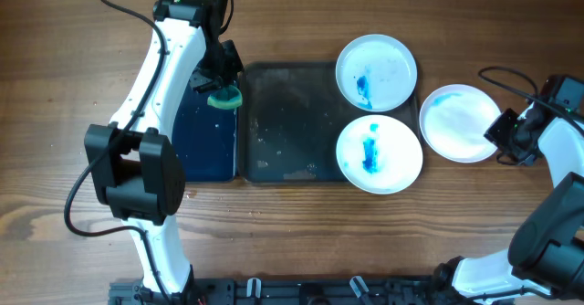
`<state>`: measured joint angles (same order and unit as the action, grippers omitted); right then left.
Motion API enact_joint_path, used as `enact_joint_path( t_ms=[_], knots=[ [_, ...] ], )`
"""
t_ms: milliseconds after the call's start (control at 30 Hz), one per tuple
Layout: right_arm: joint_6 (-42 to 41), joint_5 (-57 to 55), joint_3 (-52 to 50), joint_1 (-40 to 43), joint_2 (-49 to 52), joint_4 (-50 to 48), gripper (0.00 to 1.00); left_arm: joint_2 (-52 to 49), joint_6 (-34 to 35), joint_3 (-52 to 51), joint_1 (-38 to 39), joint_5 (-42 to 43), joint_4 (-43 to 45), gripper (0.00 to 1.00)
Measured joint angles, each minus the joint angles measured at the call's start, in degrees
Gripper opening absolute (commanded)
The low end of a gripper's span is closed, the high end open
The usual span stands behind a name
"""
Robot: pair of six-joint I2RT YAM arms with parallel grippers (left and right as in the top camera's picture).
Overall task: Clean dirty plates on tray and stack at the side
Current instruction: 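Carry the center plate right and set it on the table with right gripper, then move the right gripper to the lower-right plate and drag it to center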
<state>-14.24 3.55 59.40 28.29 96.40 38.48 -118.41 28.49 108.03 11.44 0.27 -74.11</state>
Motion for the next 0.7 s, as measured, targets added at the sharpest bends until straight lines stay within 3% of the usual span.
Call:
enact_joint_path(
  t_ms=[200,333,500,700],
  knots=[
    [2.60,15.13,12.44,-0.39,-1.05,13.64,0.47,0.00,0.00,0.00,0.55,0.00,0.00,0.04],
    [7.02,21.77,13.84,-6.49,-2.58,21.18,0.38,0.00,0.00,0.00,1.01,0.00,-0.02,0.04],
    [7.65,16.50,8.07,-19.34,-2.73,25.00,0.37,0.00,0.00,0.00,1.05,0.00,-0.02,0.04],
    [2.16,7.10,-0.17,-25.18,-2.73,20.76,0.31,0.00,0.00,0.00,1.05,0.00,0.00,0.04]
  ],
)
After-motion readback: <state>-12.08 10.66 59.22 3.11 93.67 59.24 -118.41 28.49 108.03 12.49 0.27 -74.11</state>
